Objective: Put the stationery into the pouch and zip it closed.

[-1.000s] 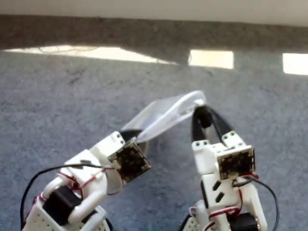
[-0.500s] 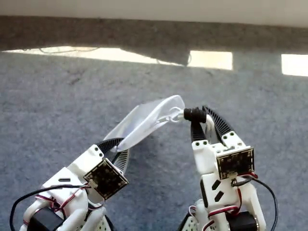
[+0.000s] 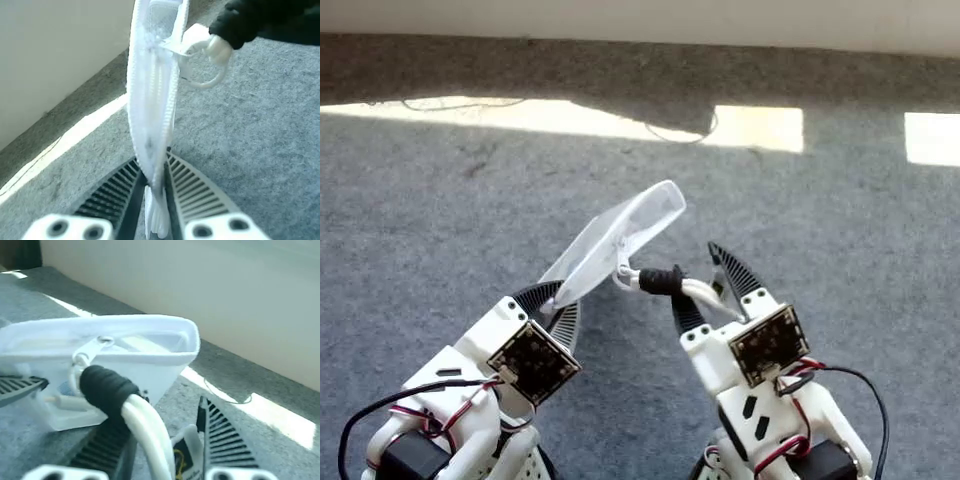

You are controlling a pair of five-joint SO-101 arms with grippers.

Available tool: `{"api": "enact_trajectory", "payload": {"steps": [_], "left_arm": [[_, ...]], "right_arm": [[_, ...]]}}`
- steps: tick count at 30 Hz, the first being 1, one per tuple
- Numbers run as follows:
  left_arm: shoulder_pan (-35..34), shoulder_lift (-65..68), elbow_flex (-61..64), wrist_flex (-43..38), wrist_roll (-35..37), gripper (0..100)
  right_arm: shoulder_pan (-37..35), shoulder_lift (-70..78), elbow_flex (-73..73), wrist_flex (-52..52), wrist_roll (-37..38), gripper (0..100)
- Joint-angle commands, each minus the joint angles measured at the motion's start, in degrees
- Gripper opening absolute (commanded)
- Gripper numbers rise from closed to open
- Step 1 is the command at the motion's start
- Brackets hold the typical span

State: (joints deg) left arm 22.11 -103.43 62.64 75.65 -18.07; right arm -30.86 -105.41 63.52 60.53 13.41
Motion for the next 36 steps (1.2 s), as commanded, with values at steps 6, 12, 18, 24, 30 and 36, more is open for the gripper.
{"api": "enact_trajectory", "payload": {"steps": [6, 12, 18, 24, 30, 36], "left_arm": [[-1.1, -0.7, -0.2, -2.2, 1.7, 0], [-1.1, -0.7, -0.2, -2.5, 1.8, 0], [-1.1, -0.7, -0.2, -2.3, 1.8, 0], [-1.1, -0.7, -0.1, -2.2, 1.8, 0], [-1.3, -0.7, 1.6, -2.5, 1.8, 0], [-1.2, -0.8, 1.9, -2.5, 1.8, 0]], "right_arm": [[-8.9, 0.2, 4.4, 0.9, -0.4, 21.4], [-12.7, 0.1, 5.4, 1.3, -3.9, 25.2], [-13.3, 0.1, 5.4, -0.7, -5.8, 24.5], [-13.1, 0.1, 9.5, -9.7, -10.5, 24.5], [-13.1, 0.0, 10.3, -10.9, -10.5, 19.5], [-13.0, 0.0, 10.8, -16.9, -10.5, 14.5]]}}
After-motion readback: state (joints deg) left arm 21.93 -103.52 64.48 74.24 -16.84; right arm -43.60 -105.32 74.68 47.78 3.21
